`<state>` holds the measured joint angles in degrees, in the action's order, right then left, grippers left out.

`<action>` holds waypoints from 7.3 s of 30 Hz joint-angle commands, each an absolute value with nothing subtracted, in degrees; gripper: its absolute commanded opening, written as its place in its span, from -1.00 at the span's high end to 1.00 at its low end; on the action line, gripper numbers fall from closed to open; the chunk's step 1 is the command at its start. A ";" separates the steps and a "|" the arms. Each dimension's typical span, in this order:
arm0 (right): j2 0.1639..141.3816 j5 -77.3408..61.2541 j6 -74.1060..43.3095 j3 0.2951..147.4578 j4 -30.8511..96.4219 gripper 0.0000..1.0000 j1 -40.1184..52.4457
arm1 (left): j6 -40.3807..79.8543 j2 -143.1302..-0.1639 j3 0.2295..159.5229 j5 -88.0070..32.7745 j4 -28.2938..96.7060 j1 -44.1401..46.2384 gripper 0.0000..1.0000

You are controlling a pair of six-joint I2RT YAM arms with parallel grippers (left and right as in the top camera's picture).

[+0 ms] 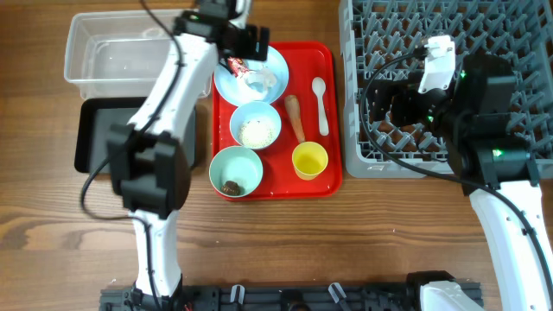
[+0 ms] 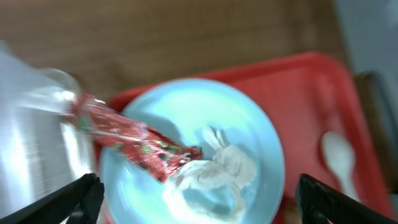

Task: Sort waste into correct bins and load items into the dishwasher rack
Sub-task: 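Grasp the red wrapper and tissue on the blue plate with left gripper, then drop the wrapper and tissue into the clear plastic bin, then grasp the white bowl of rice with the left gripper, then tip the rice bowl over the black tray to empty it, then return the empty bowl to the red tray with left gripper, then grasp the green bowl with brown food with the left gripper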

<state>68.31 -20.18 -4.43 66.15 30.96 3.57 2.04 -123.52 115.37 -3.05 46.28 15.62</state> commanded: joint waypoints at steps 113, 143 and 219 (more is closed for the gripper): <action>75.55 -20.01 -6.15 67.40 38.17 -0.99 3.79 | 12.73 -111.70 79.66 -4.10 41.06 30.00 0.92; 75.55 -20.01 -6.17 67.40 38.17 -1.00 3.79 | 1.50 -97.69 70.04 -56.75 46.09 -26.28 0.92; 75.55 -19.42 -6.17 67.40 40.34 -0.99 3.79 | 22.85 -96.14 54.61 -1.89 38.85 35.53 0.42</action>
<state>74.96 -19.88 -6.00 66.17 40.29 3.55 20.12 -95.79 56.99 -1.04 40.73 35.27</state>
